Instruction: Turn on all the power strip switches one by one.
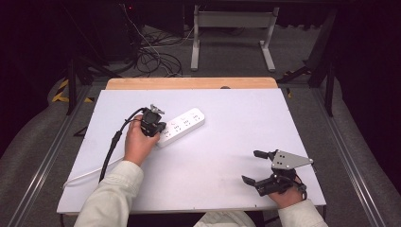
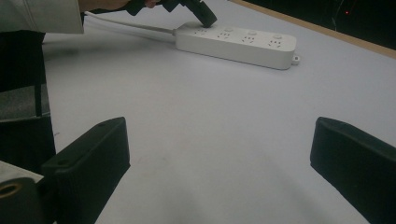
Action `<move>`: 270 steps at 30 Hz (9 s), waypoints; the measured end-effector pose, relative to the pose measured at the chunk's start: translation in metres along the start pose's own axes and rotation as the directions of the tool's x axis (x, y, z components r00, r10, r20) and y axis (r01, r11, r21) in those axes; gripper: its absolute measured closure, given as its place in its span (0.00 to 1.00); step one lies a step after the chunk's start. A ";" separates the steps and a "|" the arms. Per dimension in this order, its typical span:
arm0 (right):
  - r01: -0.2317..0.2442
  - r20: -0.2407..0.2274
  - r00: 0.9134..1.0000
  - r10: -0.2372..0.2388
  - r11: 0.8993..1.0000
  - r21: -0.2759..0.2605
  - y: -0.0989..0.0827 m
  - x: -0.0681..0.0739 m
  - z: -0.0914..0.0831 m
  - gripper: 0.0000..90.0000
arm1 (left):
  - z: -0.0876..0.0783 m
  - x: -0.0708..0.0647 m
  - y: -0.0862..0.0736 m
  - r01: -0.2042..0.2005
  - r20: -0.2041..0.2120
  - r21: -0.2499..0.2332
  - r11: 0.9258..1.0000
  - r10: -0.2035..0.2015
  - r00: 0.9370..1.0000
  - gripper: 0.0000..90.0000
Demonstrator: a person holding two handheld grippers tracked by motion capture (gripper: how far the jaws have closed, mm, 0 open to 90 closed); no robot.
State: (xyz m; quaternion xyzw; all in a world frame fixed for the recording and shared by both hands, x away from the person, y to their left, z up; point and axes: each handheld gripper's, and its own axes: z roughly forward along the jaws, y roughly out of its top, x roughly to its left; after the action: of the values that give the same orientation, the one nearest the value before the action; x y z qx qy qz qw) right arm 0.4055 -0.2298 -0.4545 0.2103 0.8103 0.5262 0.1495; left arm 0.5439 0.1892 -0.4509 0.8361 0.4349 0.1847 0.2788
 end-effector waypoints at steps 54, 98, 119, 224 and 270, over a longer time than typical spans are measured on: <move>-0.005 0.040 0.999 0.004 1.000 0.007 -0.004 -0.002 -0.006 0.06 | 0.022 -0.004 0.030 -0.009 0.077 -0.044 0.999 0.012 0.997 1.00; -0.019 0.024 1.000 0.019 1.000 0.005 -0.006 -0.003 -0.005 0.06 | 0.021 -0.019 0.062 -0.068 0.047 -0.118 0.991 0.074 0.996 1.00; -0.018 0.017 1.000 0.018 1.000 -0.001 -0.006 -0.002 -0.006 0.06 | 0.042 -0.019 0.059 -0.040 0.057 -0.081 0.996 0.044 0.997 1.00; -0.024 0.008 1.000 0.024 1.000 -0.006 -0.007 -0.003 -0.008 0.06 | 0.068 -0.024 0.074 0.062 0.128 -0.160 0.985 -0.041 0.991 1.00; -0.025 -0.003 1.000 0.025 1.000 -0.008 -0.007 -0.003 -0.008 0.06 | 0.074 -0.040 0.083 -0.043 0.011 -0.114 0.993 0.045 0.999 1.00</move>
State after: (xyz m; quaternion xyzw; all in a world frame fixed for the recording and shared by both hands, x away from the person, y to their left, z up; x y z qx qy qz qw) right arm 0.4031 -0.2404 -0.4579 0.2189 0.8058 0.5315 0.1427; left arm 0.6144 0.0952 -0.4592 0.8294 0.4034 0.2098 0.3246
